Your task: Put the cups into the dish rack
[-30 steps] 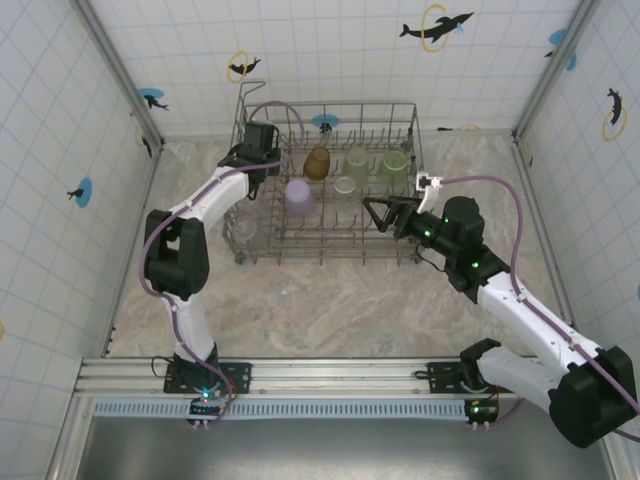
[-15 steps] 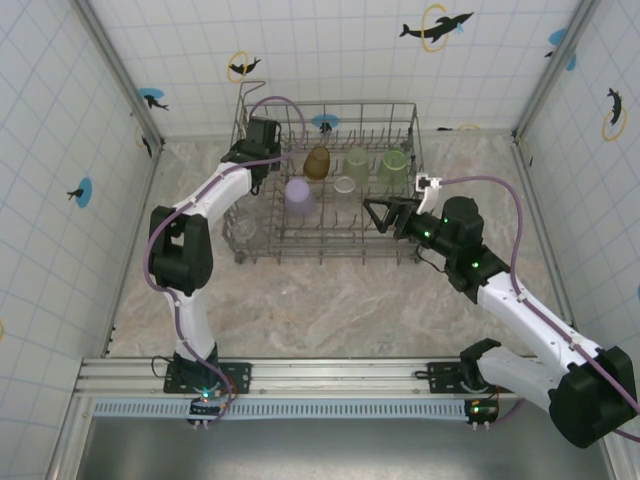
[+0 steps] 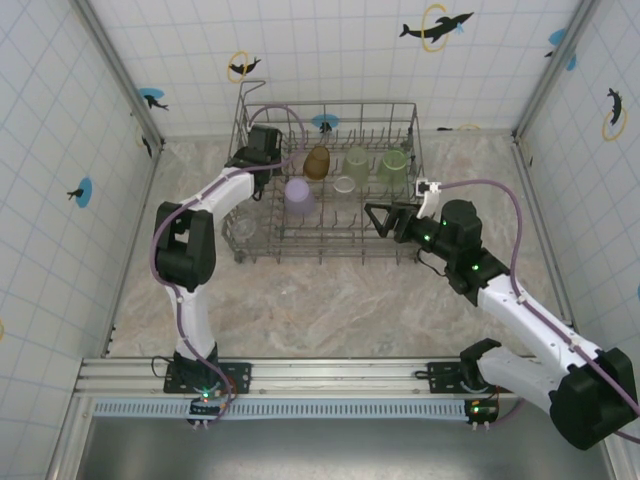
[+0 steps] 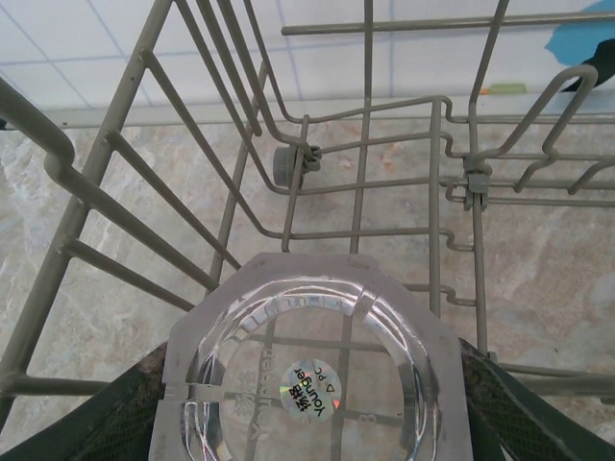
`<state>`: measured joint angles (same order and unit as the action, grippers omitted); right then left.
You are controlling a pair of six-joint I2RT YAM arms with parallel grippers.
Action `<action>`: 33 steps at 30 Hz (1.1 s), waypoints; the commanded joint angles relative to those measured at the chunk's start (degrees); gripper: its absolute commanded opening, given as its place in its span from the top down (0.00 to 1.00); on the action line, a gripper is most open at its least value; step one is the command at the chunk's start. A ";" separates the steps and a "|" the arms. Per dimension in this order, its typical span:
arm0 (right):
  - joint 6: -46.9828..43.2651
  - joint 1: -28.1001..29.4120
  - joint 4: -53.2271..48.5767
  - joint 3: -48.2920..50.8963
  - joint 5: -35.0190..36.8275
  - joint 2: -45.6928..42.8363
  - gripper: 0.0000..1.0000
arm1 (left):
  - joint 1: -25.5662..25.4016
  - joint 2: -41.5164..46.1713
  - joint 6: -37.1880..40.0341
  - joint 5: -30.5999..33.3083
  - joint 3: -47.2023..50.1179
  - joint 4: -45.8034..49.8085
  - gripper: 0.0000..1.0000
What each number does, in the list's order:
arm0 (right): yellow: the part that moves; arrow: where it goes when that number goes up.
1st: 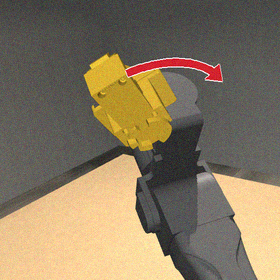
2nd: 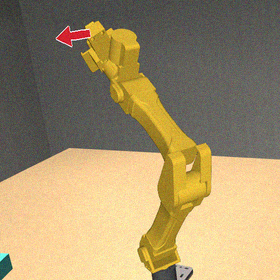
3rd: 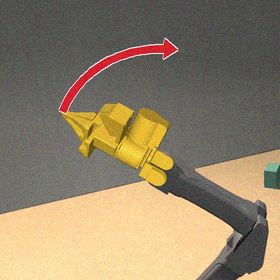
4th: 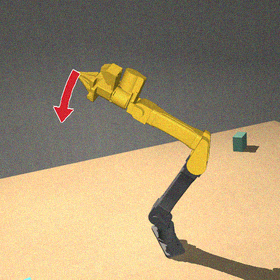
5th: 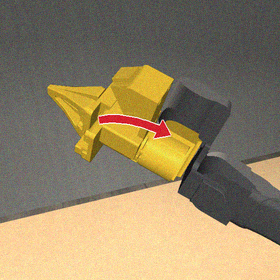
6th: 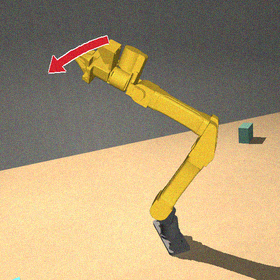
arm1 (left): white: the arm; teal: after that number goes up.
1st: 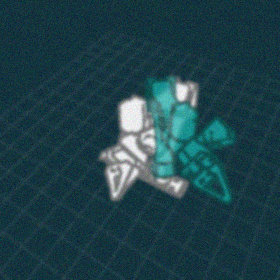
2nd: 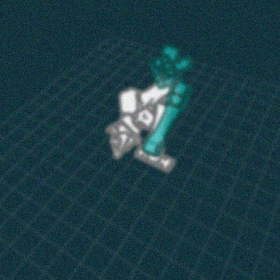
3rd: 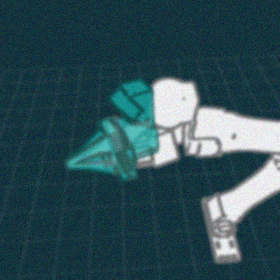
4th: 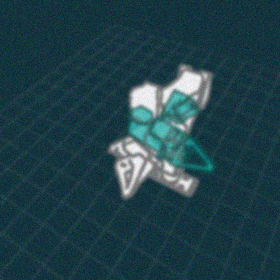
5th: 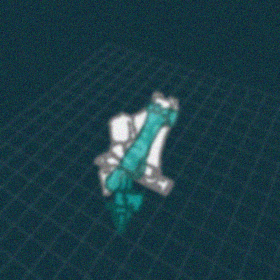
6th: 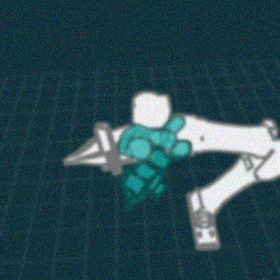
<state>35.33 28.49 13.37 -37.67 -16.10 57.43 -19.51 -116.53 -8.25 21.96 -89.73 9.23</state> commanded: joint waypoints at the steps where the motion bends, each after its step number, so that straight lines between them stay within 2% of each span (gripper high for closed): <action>1: -0.55 0.25 0.46 0.49 0.81 -1.33 0.00 | 0.42 0.25 -3.15 -1.15 2.10 -0.35 0.88; 3: -0.44 0.25 0.52 0.48 0.72 -1.27 0.00 | 0.45 0.59 -3.86 -1.70 2.32 -0.49 0.82; 5: -0.35 0.25 0.60 0.58 0.72 -1.39 0.00 | 0.44 1.19 -4.67 -1.86 2.70 -0.87 0.65; 14: 0.42 0.26 0.91 0.56 0.76 -1.53 0.00 | 0.46 4.93 -6.69 -1.47 3.34 -1.42 0.29; 29: 0.94 0.34 1.22 0.67 0.72 -2.41 0.00 | 0.49 11.04 -10.82 -2.61 5.18 -3.87 0.05; 33: 0.78 0.34 0.70 0.75 1.07 -2.53 0.00 | 0.42 11.96 -11.00 -4.34 5.01 -4.61 0.03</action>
<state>36.16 28.49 13.39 -37.67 -15.92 56.21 -19.07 -110.04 -19.35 17.56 -83.81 7.42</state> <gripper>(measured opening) 0.995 0.971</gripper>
